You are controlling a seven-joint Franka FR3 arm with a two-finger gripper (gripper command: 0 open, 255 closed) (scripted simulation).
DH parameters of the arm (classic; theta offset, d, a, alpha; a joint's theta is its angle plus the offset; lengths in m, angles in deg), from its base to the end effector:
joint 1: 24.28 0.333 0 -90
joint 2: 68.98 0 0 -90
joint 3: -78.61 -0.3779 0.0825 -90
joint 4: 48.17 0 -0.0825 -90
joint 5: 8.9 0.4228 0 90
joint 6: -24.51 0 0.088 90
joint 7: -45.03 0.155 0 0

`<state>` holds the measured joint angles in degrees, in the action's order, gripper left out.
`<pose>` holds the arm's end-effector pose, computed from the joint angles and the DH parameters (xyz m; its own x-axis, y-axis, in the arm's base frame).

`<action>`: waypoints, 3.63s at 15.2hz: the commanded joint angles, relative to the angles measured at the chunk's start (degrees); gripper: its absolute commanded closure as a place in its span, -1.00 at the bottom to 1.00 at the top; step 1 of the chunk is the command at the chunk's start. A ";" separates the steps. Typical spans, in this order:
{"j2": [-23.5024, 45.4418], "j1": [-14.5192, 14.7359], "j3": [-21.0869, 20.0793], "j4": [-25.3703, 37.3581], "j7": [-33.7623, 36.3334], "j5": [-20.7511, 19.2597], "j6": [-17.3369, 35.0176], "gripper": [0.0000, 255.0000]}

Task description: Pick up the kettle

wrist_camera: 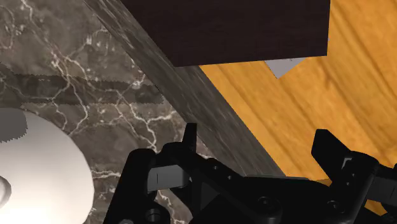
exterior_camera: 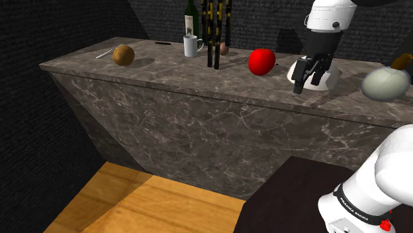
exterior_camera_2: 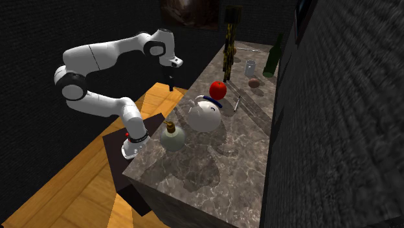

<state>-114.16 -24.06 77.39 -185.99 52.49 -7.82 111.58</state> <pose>0.2886 0.0118 0.5579 0.9890 -0.1117 -0.0968 -0.1114 -0.9937 0.0089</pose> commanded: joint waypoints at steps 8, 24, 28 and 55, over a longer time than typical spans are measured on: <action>11.27 -7.16 5.61 12.10 6.00 -1.08 -2.95 -1.00; 29.16 -18.51 17.96 33.99 16.75 0.14 -10.82 -1.00; 28.35 -18.61 17.94 30.08 16.68 -0.09 -7.69 -1.00; 31.66 -18.34 18.22 43.18 16.74 0.80 -17.61 1.00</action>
<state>-82.75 -42.42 95.58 -144.01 69.22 -7.11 94.86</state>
